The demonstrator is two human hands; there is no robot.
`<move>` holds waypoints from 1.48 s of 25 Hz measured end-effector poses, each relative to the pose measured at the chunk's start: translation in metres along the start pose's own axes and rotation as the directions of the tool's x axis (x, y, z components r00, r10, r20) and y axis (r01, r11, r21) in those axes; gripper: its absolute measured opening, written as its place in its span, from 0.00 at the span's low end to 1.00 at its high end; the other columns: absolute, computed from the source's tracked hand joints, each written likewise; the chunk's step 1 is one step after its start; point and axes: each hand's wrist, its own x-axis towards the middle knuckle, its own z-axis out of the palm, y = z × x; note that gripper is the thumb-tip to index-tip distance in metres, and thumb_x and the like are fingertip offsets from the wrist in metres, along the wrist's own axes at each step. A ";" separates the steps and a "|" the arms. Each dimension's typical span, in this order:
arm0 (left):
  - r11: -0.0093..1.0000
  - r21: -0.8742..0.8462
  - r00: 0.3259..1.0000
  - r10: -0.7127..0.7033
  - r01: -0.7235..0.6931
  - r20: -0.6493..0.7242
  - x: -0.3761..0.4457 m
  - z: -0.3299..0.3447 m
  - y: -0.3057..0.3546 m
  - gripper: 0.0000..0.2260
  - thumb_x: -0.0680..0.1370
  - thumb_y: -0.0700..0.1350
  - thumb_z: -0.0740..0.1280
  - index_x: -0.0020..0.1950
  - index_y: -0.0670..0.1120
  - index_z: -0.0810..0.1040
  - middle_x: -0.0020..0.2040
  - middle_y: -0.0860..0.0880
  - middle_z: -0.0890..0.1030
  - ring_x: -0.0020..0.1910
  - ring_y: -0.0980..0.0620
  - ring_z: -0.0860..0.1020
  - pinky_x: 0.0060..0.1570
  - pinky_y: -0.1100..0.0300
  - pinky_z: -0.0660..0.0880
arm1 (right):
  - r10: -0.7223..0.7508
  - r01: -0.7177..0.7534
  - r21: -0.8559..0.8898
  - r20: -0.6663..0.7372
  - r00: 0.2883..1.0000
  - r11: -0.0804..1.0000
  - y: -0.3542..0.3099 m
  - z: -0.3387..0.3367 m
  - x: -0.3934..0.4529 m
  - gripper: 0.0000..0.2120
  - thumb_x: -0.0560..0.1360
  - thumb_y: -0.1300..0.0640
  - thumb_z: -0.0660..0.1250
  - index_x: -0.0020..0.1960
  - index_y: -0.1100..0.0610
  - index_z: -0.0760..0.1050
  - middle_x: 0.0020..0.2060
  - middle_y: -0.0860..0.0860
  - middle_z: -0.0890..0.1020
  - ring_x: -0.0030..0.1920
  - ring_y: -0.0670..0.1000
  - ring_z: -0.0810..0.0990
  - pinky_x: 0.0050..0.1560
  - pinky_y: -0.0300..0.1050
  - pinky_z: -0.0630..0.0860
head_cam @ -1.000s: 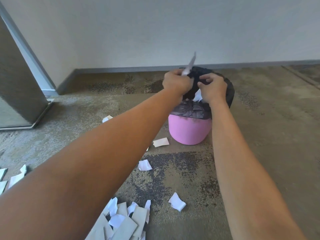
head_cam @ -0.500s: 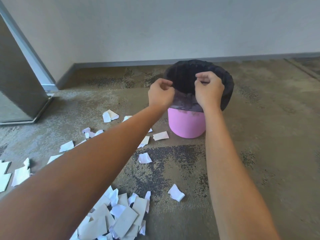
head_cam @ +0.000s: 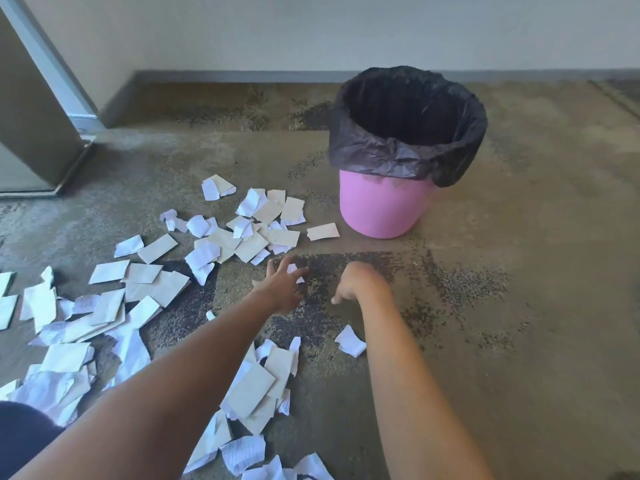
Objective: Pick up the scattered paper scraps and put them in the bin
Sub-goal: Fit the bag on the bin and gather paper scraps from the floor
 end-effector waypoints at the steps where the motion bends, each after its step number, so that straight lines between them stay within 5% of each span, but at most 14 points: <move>1: 1.000 0.021 1.000 -0.011 0.011 0.019 0.001 0.004 -0.003 0.28 0.78 0.56 0.63 0.76 0.62 0.55 0.79 0.51 0.43 0.77 0.35 0.43 0.64 0.26 0.61 | 0.122 -0.122 0.005 0.037 0.992 0.993 0.006 0.015 0.001 0.45 0.65 0.51 0.80 0.75 0.61 0.62 0.72 0.59 0.68 0.67 0.62 0.73 0.60 0.58 0.76; 3: 0.998 0.047 0.999 -0.038 0.036 0.035 0.001 0.005 -0.002 0.28 0.80 0.58 0.59 0.77 0.64 0.50 0.79 0.50 0.39 0.77 0.34 0.42 0.64 0.25 0.59 | 0.281 -0.285 0.030 0.104 0.954 0.958 0.017 0.038 0.000 0.56 0.60 0.49 0.83 0.78 0.59 0.54 0.74 0.60 0.63 0.68 0.63 0.72 0.58 0.58 0.77; 5: 0.994 0.098 0.998 -0.056 0.053 0.036 0.003 0.005 0.001 0.27 0.81 0.58 0.57 0.77 0.64 0.49 0.79 0.47 0.39 0.77 0.32 0.44 0.64 0.26 0.61 | 0.338 -0.344 0.056 0.095 0.936 0.937 0.023 0.056 0.000 0.55 0.60 0.49 0.83 0.76 0.60 0.55 0.72 0.61 0.65 0.66 0.62 0.74 0.56 0.54 0.78; 9: 0.989 0.142 0.999 -0.049 0.046 0.017 0.008 0.002 -0.002 0.25 0.82 0.55 0.57 0.78 0.60 0.54 0.80 0.44 0.48 0.76 0.31 0.52 0.62 0.32 0.69 | 0.308 -0.301 0.097 -0.079 0.948 0.949 0.027 0.083 -0.005 0.27 0.74 0.55 0.72 0.69 0.62 0.68 0.66 0.57 0.74 0.61 0.54 0.78 0.52 0.44 0.77; 12: 0.994 0.104 0.996 -0.028 0.037 -0.084 0.006 -0.003 -0.003 0.23 0.80 0.53 0.62 0.76 0.54 0.64 0.74 0.44 0.64 0.72 0.36 0.65 0.62 0.40 0.73 | 0.254 -0.247 0.081 -0.097 0.962 0.966 0.027 0.085 -0.015 0.14 0.76 0.59 0.69 0.60 0.63 0.77 0.58 0.56 0.81 0.56 0.54 0.81 0.47 0.43 0.78; 16: 0.994 0.111 0.977 -0.002 0.026 -0.214 0.000 -0.003 0.002 0.15 0.79 0.47 0.67 0.63 0.43 0.76 0.60 0.43 0.77 0.59 0.41 0.77 0.54 0.48 0.78 | 0.232 -0.227 0.140 -0.024 0.972 0.964 0.017 0.082 -0.028 0.23 0.73 0.55 0.74 0.63 0.64 0.75 0.62 0.58 0.79 0.60 0.57 0.79 0.54 0.47 0.77; 19: 0.986 0.165 0.968 0.037 0.005 -0.247 -0.008 -0.005 0.006 0.09 0.78 0.34 0.65 0.57 0.40 0.79 0.54 0.42 0.81 0.53 0.42 0.81 0.49 0.51 0.80 | 0.101 -0.141 0.252 0.165 0.981 0.957 0.004 0.084 -0.031 0.33 0.71 0.47 0.74 0.69 0.62 0.72 0.67 0.57 0.76 0.63 0.58 0.78 0.61 0.49 0.76; 23: 0.990 0.119 0.968 0.101 -0.075 -0.228 -0.015 -0.006 -0.008 0.08 0.79 0.37 0.63 0.53 0.40 0.80 0.50 0.41 0.81 0.50 0.42 0.82 0.46 0.51 0.80 | -0.026 -0.026 0.199 0.251 0.968 0.980 -0.027 0.109 -0.045 0.32 0.76 0.43 0.67 0.73 0.60 0.66 0.73 0.58 0.67 0.70 0.59 0.69 0.67 0.51 0.71; 26: 0.993 -0.097 0.972 0.050 -0.074 -0.228 -0.023 -0.008 -0.031 0.12 0.77 0.39 0.62 0.55 0.47 0.83 0.53 0.45 0.83 0.51 0.46 0.82 0.53 0.51 0.79 | 0.071 -0.102 0.200 0.152 0.986 0.974 -0.048 0.129 -0.066 0.47 0.66 0.35 0.73 0.75 0.54 0.57 0.73 0.57 0.54 0.72 0.63 0.59 0.65 0.55 0.68; 30: 0.926 -0.369 0.929 -0.063 -0.082 -0.364 -0.045 -0.016 -0.062 0.13 0.77 0.39 0.62 0.53 0.49 0.84 0.50 0.49 0.85 0.46 0.50 0.82 0.51 0.55 0.79 | 0.016 -0.021 0.133 0.033 0.999 0.991 -0.070 0.152 -0.102 0.60 0.55 0.32 0.78 0.76 0.49 0.50 0.74 0.55 0.50 0.72 0.63 0.53 0.64 0.64 0.67; 34: 0.836 -0.548 0.862 -0.278 0.001 -0.423 -0.073 -0.032 -0.094 0.15 0.76 0.37 0.60 0.55 0.50 0.82 0.37 0.48 0.80 0.33 0.51 0.76 0.33 0.63 0.69 | -0.076 0.082 0.043 -0.121 0.990 0.996 -0.088 0.183 -0.115 0.54 0.58 0.35 0.78 0.73 0.49 0.54 0.71 0.52 0.56 0.70 0.58 0.60 0.57 0.58 0.74; 37: 0.822 -0.558 0.855 -0.369 0.117 -0.365 -0.091 -0.044 -0.114 0.14 0.76 0.39 0.59 0.55 0.46 0.83 0.45 0.44 0.83 0.37 0.46 0.78 0.37 0.61 0.70 | -0.088 0.110 0.127 -0.165 0.982 0.986 -0.096 0.192 -0.110 0.49 0.58 0.43 0.82 0.70 0.52 0.58 0.66 0.54 0.61 0.65 0.58 0.70 0.52 0.55 0.78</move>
